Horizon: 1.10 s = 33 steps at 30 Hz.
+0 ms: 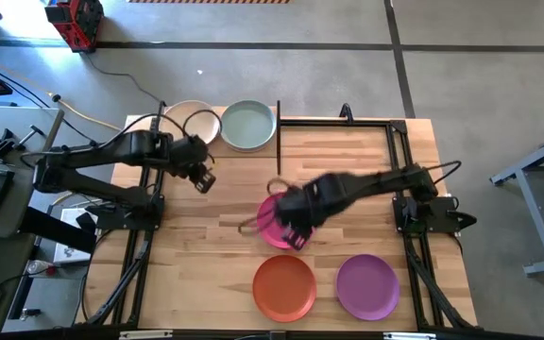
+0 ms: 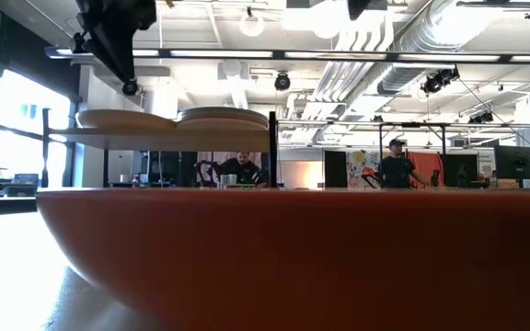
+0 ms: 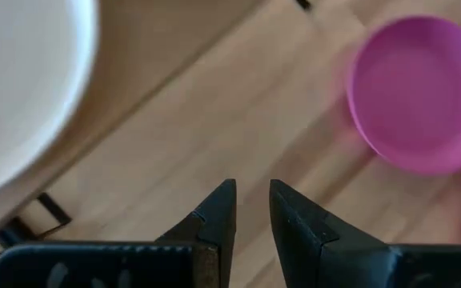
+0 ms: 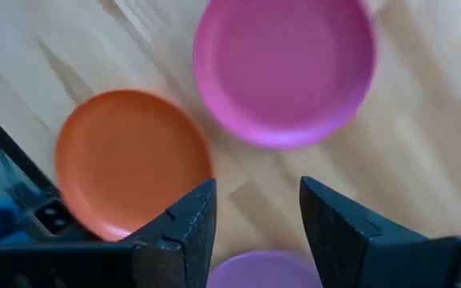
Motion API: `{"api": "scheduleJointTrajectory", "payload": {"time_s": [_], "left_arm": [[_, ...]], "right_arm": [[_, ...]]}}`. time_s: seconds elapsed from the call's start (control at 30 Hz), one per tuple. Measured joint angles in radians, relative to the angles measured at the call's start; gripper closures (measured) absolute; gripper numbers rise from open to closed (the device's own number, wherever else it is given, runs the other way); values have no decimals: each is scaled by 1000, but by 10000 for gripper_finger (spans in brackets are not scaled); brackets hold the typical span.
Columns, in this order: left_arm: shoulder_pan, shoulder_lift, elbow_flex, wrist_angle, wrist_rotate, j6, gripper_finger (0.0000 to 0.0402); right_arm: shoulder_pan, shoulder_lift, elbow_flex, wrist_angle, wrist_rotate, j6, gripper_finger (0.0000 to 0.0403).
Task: Place and stack plates onto a shelf
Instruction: Stack the purple plate on top of the white plate on the shelf
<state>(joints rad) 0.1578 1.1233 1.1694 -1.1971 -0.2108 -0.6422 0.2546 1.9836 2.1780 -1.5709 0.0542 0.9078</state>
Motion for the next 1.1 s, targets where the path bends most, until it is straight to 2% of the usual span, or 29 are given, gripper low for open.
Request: {"api": "scheduleJointTrajectory", "payload": {"time_s": [0.27,0.53,1.0,1.1], "left_arm": [[-101,0,0,37,0,0,337],[-129,0,0,48,0,0,337],[-135,0,0,47,0,0,337],[-135,0,0,47,0,-5,337]], "right_arm": [[175,99,0,0,0,465,245],[296,178,-1,0,-4,747,245],[434,312,-1,0,-11,987,245],[450,339,-1,-1,-48,1003,245]]}}
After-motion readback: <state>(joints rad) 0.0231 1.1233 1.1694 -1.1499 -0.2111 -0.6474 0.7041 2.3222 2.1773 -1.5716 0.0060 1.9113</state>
